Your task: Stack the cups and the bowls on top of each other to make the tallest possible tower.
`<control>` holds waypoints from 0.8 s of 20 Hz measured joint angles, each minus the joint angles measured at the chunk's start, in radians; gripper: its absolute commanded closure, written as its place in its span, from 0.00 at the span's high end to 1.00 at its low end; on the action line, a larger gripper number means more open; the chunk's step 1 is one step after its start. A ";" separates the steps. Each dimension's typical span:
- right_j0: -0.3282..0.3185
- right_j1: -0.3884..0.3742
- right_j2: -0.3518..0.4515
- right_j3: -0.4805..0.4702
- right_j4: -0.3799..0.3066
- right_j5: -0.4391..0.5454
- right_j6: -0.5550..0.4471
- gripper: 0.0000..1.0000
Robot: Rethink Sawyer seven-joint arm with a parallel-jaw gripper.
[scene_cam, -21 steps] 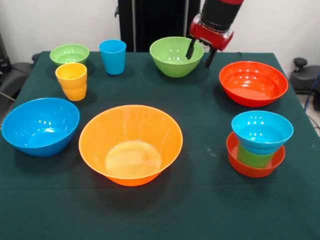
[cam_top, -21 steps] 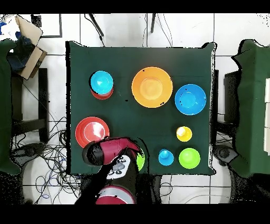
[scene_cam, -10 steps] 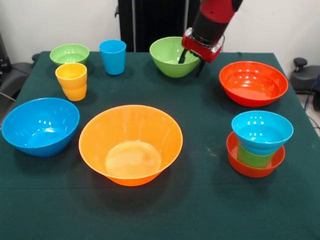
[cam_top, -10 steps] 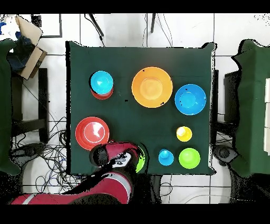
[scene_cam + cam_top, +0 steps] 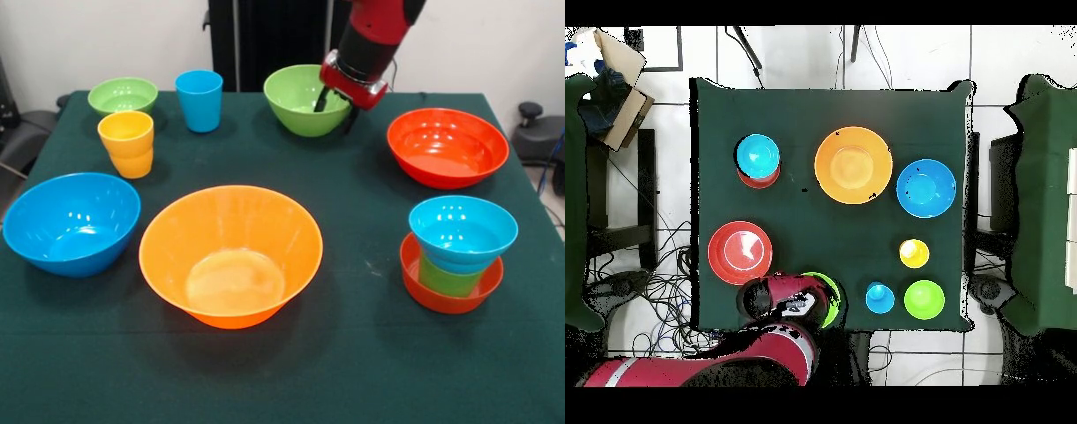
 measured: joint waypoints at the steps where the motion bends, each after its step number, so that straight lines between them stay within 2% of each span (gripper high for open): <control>1: 0.000 -0.002 0.000 0.002 0.000 0.000 0.000 1.00; 2: -0.001 -0.009 0.001 0.009 0.000 0.000 0.000 1.00; 3: -0.002 -0.016 0.001 0.016 0.000 0.000 0.000 0.00; 7: -0.019 -0.031 0.016 0.029 -0.001 0.002 0.000 0.00; 11: -0.088 -0.097 0.054 0.076 0.000 0.032 0.000 0.00; 16: -0.166 -0.217 0.102 0.107 -0.001 0.172 0.000 0.00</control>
